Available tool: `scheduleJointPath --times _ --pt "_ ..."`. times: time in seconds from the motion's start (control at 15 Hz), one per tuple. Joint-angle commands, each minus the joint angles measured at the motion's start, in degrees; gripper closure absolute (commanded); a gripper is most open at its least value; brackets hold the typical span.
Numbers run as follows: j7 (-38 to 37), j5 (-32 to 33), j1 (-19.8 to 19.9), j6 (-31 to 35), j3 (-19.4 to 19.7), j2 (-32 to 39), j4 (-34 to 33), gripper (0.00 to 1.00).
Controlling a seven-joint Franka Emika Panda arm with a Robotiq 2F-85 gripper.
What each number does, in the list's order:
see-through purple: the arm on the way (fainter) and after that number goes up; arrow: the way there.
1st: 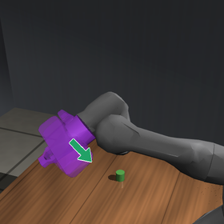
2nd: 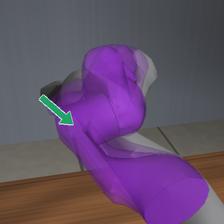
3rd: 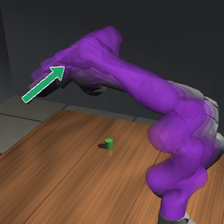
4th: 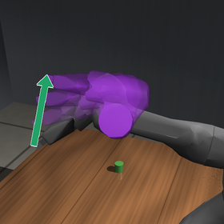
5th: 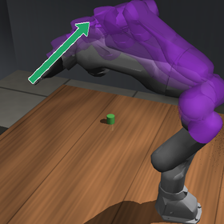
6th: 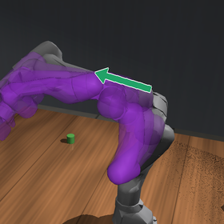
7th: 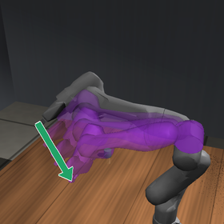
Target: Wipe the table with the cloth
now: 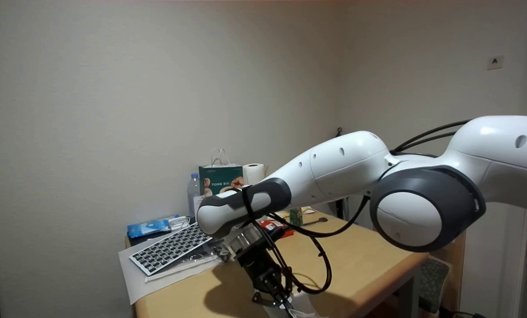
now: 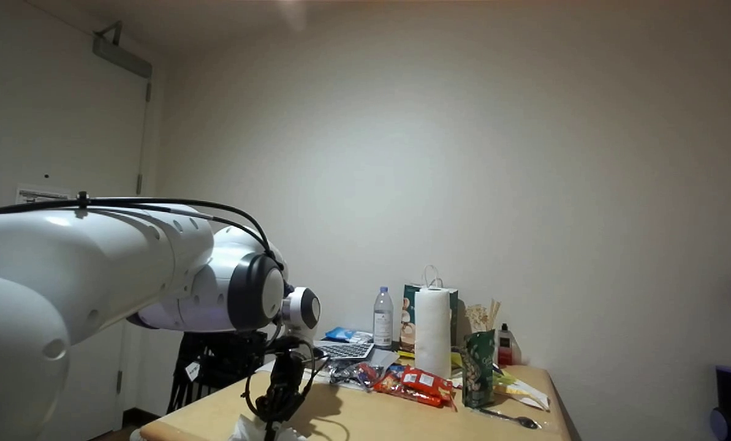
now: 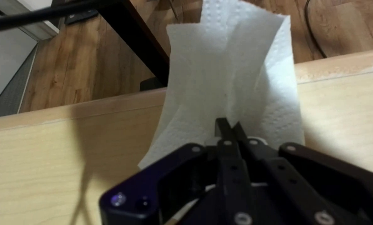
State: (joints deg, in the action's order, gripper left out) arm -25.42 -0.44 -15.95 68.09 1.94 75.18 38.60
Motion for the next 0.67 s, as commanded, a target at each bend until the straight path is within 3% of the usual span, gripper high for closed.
scheduleJointPath --times 0.0,0.27,0.33,0.6 --pt "7.03 2.70 -3.54 -1.21 -0.76 1.88 -4.16 1.00" --pt "13.02 4.01 -7.16 -1.32 -0.82 3.88 -7.34 1.00" --pt "9.54 2.78 -6.86 -0.21 -0.61 2.09 -4.48 1.00" --pt "9.58 2.94 -7.53 -0.27 -0.47 2.25 -4.83 0.99"
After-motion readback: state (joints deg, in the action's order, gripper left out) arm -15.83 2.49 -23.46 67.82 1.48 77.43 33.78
